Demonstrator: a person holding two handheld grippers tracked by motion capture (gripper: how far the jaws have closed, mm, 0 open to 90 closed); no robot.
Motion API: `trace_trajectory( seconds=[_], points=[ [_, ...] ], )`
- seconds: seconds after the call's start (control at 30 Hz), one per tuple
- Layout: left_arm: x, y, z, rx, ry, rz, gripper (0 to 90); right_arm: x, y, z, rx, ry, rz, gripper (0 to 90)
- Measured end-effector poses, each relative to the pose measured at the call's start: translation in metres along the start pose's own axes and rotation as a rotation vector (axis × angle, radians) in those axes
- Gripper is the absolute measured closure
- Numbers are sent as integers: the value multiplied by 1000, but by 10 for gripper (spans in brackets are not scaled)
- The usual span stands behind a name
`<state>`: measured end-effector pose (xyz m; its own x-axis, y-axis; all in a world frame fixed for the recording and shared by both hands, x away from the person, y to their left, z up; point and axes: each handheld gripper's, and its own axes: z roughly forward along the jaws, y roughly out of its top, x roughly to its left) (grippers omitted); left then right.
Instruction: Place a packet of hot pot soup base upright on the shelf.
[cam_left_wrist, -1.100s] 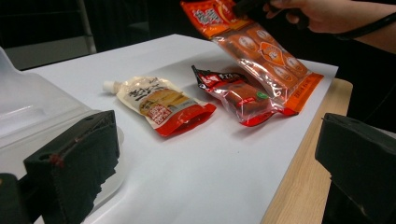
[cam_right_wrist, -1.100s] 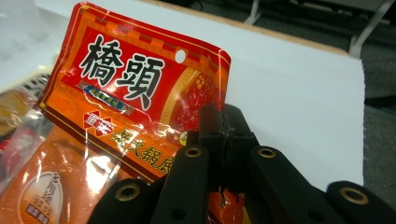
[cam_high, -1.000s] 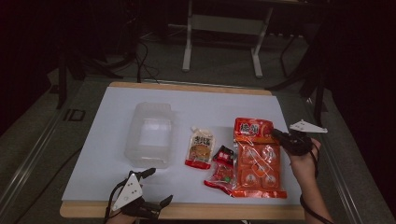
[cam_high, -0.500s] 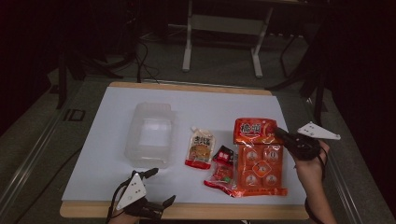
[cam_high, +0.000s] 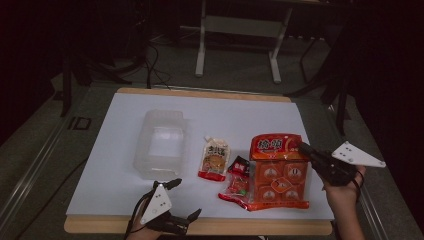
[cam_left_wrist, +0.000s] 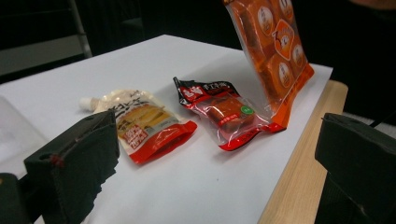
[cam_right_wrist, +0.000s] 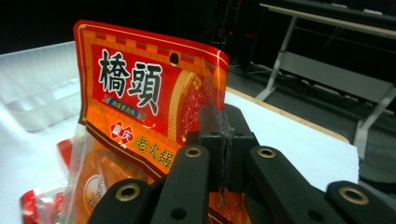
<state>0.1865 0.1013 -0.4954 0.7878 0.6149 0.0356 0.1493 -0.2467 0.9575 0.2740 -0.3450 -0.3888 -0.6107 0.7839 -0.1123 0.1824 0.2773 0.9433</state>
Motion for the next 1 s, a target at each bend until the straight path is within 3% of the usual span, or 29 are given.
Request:
trace_trajectory(
  seconds=[0.1,0.27,0.3,0.37,0.43,0.53,0.57,0.67,0.73,0.93,1.0],
  points=[
    [-4,4,4,14,-11,5,3,3,-1,-6,-13,6,-6,892],
    [-7,10,14,54,-43,-56,3,7,-4,-20,-36,12,0,891],
    [-9,13,19,42,-80,-90,3,10,-5,-26,-47,9,-7,891],
    [-12,17,25,25,-119,-102,3,14,-6,-32,-58,7,-17,891],
    [-14,21,32,14,-157,-93,3,16,-7,-37,-61,2,-24,891],
    [-16,23,36,15,-169,-85,3,16,-8,-40,-66,6,-18,891],
    [-18,25,49,19,-190,-60,3,17,-11,-48,-69,7,-17,890],
    [-18,26,58,12,-197,-60,3,18,-12,-52,-72,4,-16,890],
    [-17,30,71,27,-224,-54,3,17,-14,-57,-74,1,-14,890],
    [-18,40,87,-4,-270,-27,3,20,-17,-65,-85,5,-16,890],
    [-18,46,100,-8,-292,-32,3,21,-16,-66,-83,9,-22,889]
  ],
)
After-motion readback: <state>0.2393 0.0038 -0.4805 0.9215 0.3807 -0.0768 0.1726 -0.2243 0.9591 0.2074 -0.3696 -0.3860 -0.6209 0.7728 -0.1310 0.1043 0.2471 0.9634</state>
